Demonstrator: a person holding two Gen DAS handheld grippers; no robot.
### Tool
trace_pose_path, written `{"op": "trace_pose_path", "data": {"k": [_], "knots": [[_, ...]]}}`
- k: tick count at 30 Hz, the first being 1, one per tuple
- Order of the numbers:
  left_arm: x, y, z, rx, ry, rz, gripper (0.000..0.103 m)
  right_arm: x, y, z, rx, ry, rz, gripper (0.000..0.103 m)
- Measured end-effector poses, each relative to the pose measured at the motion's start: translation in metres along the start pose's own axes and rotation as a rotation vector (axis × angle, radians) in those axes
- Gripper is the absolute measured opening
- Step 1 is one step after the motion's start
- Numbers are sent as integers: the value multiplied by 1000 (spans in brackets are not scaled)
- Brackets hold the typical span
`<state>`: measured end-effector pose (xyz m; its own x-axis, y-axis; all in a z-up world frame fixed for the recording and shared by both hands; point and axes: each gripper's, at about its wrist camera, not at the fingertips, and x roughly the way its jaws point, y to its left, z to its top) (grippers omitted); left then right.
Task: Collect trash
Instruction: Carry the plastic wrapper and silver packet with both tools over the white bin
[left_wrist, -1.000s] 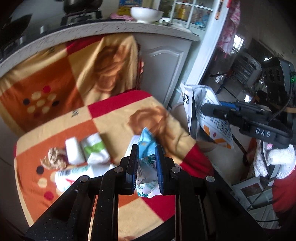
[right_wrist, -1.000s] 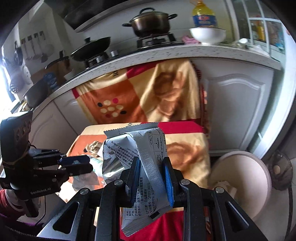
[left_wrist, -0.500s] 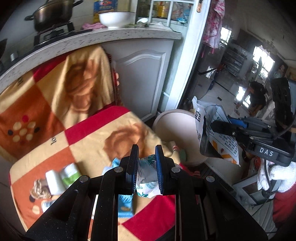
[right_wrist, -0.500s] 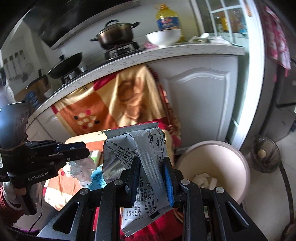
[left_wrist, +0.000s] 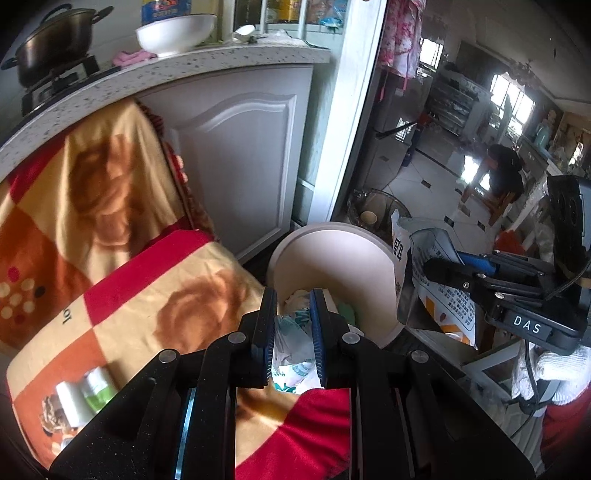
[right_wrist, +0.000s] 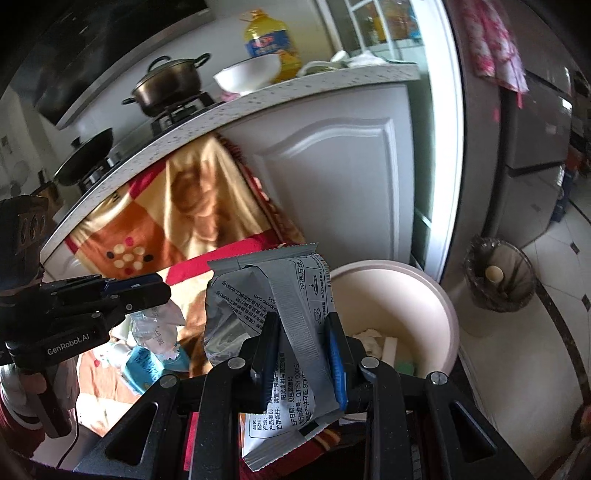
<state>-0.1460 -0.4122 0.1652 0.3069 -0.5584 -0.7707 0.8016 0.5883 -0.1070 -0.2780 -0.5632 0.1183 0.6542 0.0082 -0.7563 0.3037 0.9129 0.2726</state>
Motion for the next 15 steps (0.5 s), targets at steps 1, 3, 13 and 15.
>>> {"op": "trace_pose_path", "data": {"k": [1, 3, 13, 15], "knots": [[4, -2, 2, 1, 4, -5, 15, 1, -4, 0, 6, 1, -6, 24], [11, -6, 5, 0, 13, -18, 15, 4, -9, 1, 14, 4, -16, 24], [48, -15, 20, -24, 62, -55, 15, 17, -37, -1, 64, 19, -46, 24], [56, -16, 23, -28, 73, -57, 15, 21, -41, -1, 70, 26, -49, 24]]}}
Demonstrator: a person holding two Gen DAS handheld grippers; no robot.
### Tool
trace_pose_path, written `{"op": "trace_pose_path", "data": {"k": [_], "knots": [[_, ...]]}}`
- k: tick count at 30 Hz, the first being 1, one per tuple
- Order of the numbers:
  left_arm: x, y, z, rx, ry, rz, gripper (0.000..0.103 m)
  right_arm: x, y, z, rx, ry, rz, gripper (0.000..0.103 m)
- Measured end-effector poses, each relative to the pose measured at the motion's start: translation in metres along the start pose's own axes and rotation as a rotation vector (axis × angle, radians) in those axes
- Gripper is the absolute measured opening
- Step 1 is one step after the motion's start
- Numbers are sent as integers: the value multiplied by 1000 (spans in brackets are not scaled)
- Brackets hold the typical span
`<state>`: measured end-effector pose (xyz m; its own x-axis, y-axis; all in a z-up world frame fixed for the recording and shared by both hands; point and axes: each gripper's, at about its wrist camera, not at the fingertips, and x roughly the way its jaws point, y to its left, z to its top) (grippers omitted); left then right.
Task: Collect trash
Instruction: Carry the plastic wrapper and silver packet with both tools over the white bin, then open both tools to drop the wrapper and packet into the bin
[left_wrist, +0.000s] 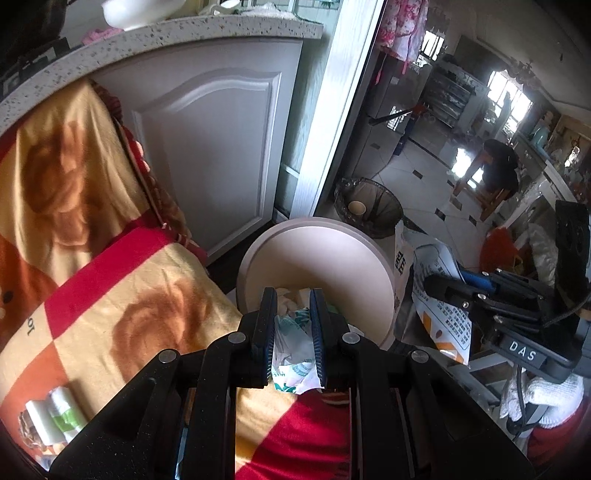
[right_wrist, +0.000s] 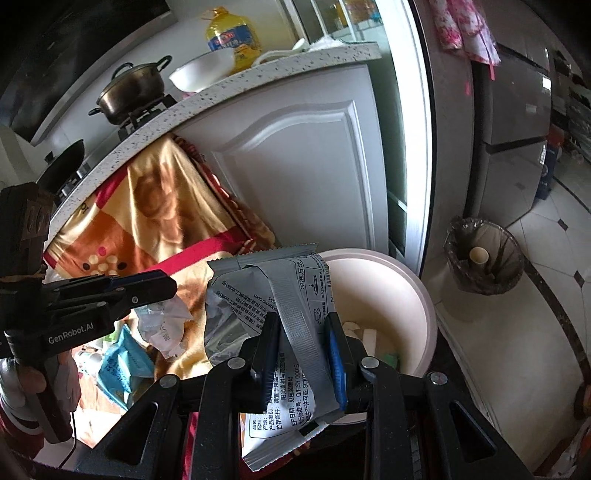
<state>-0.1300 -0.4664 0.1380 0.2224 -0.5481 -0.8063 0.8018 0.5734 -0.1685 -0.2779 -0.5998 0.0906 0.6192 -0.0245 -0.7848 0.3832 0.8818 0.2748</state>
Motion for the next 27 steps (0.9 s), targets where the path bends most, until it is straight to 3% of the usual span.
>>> {"op": "trace_pose_path", "data": {"k": [27], "knots": [[81, 4, 16, -52, 85, 53, 15, 81, -43, -14, 112, 127, -63, 24]]}}
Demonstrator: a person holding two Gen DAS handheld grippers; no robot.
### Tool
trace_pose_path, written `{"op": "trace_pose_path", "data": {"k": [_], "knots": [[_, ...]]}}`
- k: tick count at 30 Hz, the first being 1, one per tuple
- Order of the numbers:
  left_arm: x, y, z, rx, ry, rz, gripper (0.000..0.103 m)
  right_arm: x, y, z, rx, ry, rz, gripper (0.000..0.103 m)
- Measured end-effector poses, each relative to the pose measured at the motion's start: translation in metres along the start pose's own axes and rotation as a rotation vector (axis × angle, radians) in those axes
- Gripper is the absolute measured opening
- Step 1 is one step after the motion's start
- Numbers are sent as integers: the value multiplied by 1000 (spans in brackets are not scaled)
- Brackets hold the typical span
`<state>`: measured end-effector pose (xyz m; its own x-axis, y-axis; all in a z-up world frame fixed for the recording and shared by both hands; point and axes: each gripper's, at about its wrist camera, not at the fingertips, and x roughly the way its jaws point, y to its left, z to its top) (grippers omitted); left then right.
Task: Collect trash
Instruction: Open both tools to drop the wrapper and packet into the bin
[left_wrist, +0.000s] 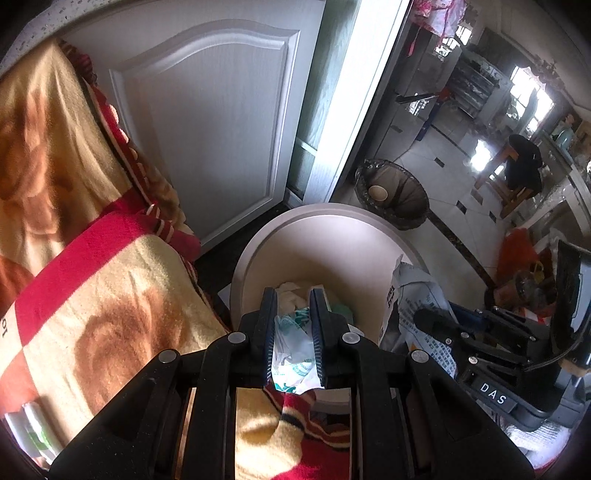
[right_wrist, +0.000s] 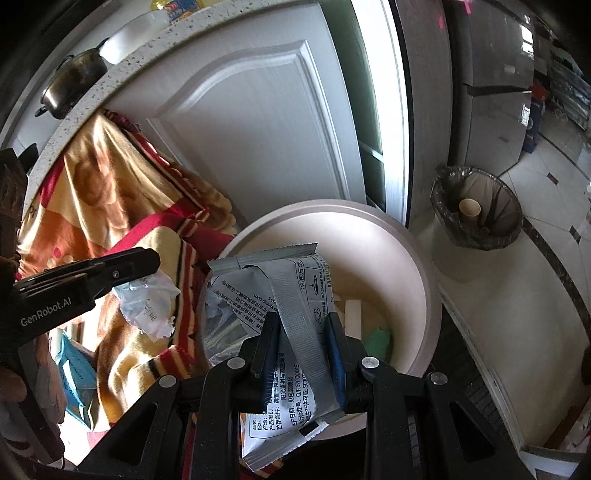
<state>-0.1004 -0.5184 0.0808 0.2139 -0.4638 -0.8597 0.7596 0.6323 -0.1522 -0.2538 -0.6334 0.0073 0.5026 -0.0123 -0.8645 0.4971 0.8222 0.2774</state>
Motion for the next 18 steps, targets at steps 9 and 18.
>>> {"op": "trace_pose_path", "data": {"k": [9, 18], "knots": [[12, -2, 2, -9, 16, 9, 15, 21, -3, -1, 16, 39, -19, 25], [16, 1, 3, -29, 23, -7, 15, 31, -8, -2, 40, 59, -31, 25]]}}
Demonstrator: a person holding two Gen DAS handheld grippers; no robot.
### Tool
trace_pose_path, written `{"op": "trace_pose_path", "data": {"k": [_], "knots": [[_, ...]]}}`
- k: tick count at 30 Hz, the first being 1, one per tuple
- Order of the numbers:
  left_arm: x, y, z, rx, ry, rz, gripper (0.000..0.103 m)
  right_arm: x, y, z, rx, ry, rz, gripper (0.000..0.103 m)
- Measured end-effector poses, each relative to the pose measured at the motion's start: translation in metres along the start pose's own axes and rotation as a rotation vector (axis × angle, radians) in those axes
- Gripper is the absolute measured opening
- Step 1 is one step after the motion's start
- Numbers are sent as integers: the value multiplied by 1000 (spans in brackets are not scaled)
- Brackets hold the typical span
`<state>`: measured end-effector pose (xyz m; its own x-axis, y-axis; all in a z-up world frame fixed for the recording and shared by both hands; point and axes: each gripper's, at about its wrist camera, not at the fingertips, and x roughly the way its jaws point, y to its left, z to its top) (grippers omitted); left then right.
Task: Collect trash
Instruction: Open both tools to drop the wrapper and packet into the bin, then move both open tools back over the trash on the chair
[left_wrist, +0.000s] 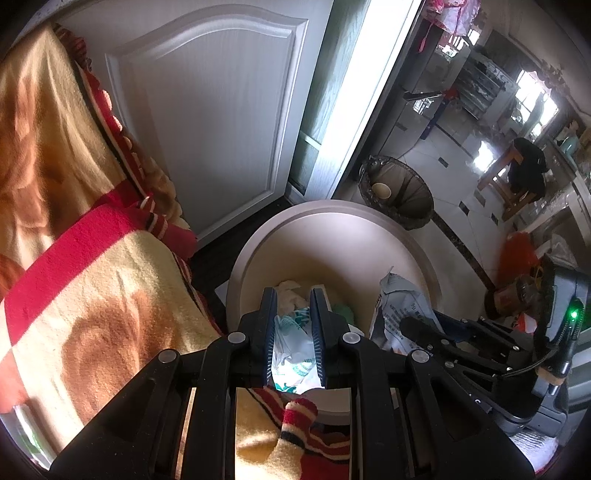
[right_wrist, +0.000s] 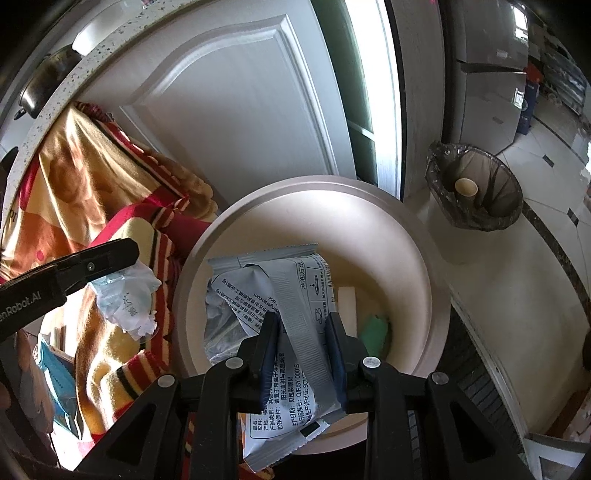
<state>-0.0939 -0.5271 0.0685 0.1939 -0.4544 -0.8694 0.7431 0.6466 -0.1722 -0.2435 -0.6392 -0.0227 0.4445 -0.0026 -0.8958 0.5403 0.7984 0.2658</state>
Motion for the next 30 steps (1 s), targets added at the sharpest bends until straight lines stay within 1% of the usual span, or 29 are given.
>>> {"op": "trace_pose_path", "data": {"k": [4, 7, 8, 9, 10, 11, 16, 18, 20, 25, 30], "knots": [[1, -2, 0, 1, 0, -4, 16, 5, 0, -1, 6, 14, -8, 27], [2, -2, 1, 6, 1, -5, 19, 8, -1, -1, 10, 18, -19, 40], [1, -3, 1, 9, 1, -5, 21, 8, -1, -1, 13, 18, -16, 41], [1, -4, 0, 11, -1, -6, 23, 8, -1, -1, 15, 20, -13, 42], [0, -4, 0, 12, -2, -8, 30, 8, -1, -2, 15, 20, -16, 42], [-1, -4, 0, 10, -2, -12, 34, 8, -1, -2, 13, 20, -21, 43], [-3, -4, 0, 3, -1, -17, 35, 4, -1, -4, 11, 18, -24, 44], [-5, -5, 0, 1, -3, -20, 39, 2, -2, -4, 15, 16, -21, 44], [-7, -5, 0, -2, -4, -27, 45, 1, -2, -4, 18, 13, -20, 44], [-11, -4, 1, -5, -3, -25, 46, -5, 1, -4, 14, 5, -18, 44], [-24, -5, 0, -3, -20, -21, 46, -15, 8, -4, -7, -14, -19, 44]]}}
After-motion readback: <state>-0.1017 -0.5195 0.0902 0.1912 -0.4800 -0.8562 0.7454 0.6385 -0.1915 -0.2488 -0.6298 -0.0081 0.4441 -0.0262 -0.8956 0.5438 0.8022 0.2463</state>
